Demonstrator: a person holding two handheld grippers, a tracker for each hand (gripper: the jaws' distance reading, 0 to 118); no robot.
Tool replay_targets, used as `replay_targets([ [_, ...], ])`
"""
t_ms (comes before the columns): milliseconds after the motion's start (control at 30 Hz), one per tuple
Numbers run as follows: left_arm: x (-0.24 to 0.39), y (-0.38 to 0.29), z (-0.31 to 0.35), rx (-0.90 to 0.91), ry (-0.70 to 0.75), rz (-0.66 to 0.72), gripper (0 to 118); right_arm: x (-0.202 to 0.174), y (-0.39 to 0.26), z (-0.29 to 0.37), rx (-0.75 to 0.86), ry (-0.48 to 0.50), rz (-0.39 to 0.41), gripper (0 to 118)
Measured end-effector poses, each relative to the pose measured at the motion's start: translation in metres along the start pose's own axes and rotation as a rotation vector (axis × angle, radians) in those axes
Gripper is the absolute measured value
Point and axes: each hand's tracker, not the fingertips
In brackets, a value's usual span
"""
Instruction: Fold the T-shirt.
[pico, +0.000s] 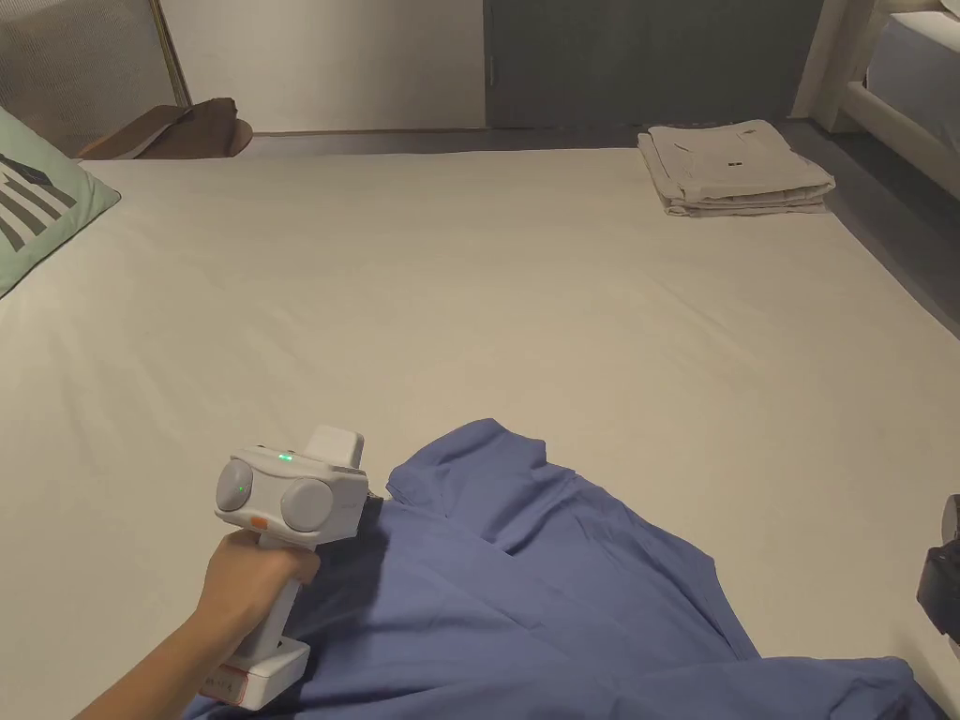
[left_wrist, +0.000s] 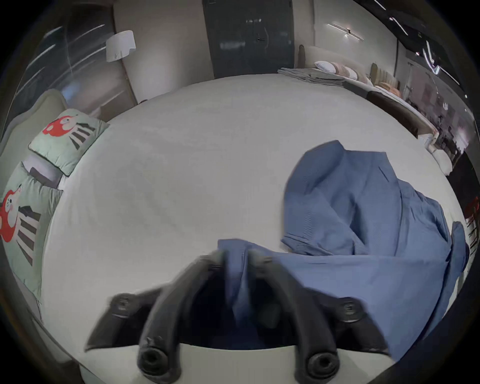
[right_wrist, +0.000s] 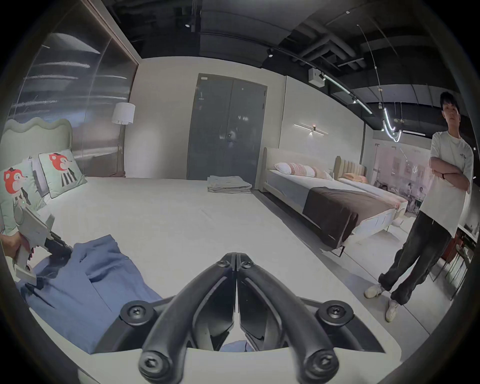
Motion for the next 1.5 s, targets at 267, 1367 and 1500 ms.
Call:
replay_targets([
  [267,-0.006,0.005,0.038,0.084,-0.009,0.013,3,0.014,-0.009,-0.007,-0.097,0.026,-0.085,0],
  [1367,-0.037,-0.01,0.077,0.189,-0.046,0.102,3,0.034,-0.079,0.012,-0.601,0.154,-0.163,10],
  [1500,-0.044,-0.01,0.092,0.231,-0.044,0.142,3,0.037,-0.07,0.014,-0.491,0.155,-0.13,9],
])
